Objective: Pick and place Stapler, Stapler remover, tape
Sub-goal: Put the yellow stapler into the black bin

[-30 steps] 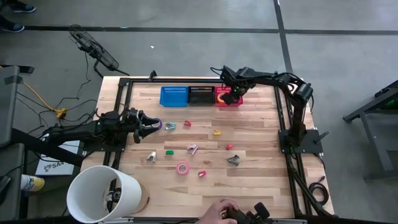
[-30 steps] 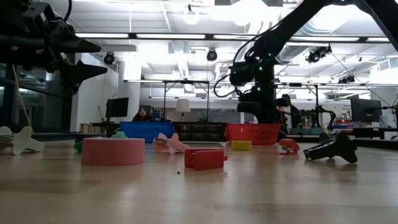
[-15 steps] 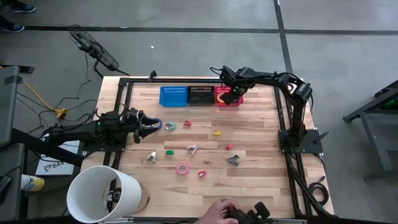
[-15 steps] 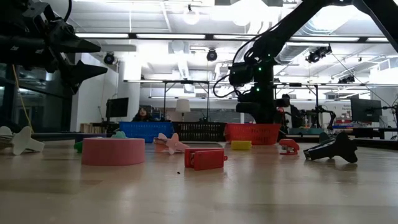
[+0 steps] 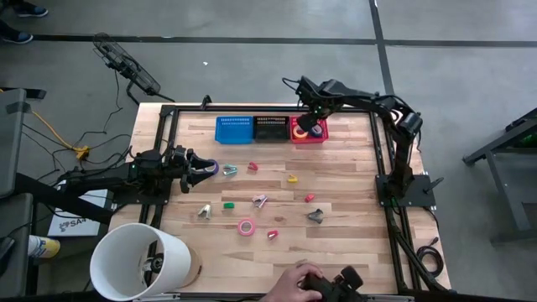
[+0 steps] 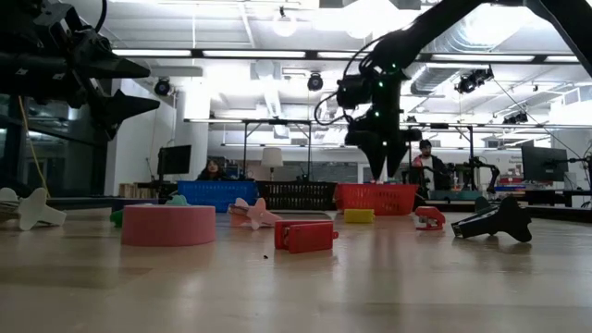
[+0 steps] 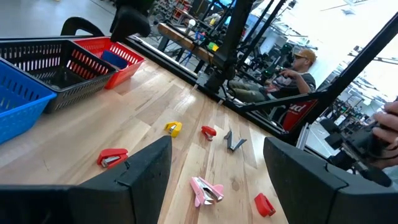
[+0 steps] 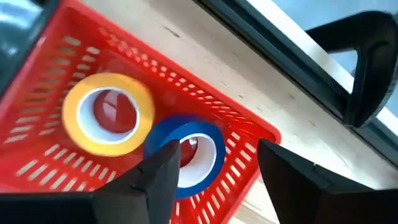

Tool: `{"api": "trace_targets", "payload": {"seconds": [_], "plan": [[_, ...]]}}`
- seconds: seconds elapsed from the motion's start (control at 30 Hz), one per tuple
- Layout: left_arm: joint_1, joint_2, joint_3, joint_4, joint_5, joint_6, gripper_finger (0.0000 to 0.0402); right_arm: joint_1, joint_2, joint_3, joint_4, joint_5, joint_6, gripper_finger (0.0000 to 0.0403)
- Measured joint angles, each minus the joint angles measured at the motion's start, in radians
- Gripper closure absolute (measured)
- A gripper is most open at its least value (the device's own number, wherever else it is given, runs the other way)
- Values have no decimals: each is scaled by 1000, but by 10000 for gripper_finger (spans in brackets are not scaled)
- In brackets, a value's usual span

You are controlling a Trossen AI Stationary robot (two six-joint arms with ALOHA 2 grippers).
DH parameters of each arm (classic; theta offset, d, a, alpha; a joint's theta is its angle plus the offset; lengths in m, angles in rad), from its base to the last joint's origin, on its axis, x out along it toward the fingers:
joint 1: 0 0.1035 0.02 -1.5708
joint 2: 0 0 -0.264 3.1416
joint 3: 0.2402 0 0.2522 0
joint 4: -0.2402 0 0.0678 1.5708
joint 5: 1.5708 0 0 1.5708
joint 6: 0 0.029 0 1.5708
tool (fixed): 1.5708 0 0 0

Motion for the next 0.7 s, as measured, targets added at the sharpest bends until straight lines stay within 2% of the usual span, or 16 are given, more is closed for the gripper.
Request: {"api": "trace_targets", "payload": {"seconds": [0.3,0.7], "plan": [[0,0,0,0,0,0,152,23,0,86,-39,-125,-129,191],[0,0,0,0,0,0,152,138,-7,137,-39,-136,-340,190]]}}
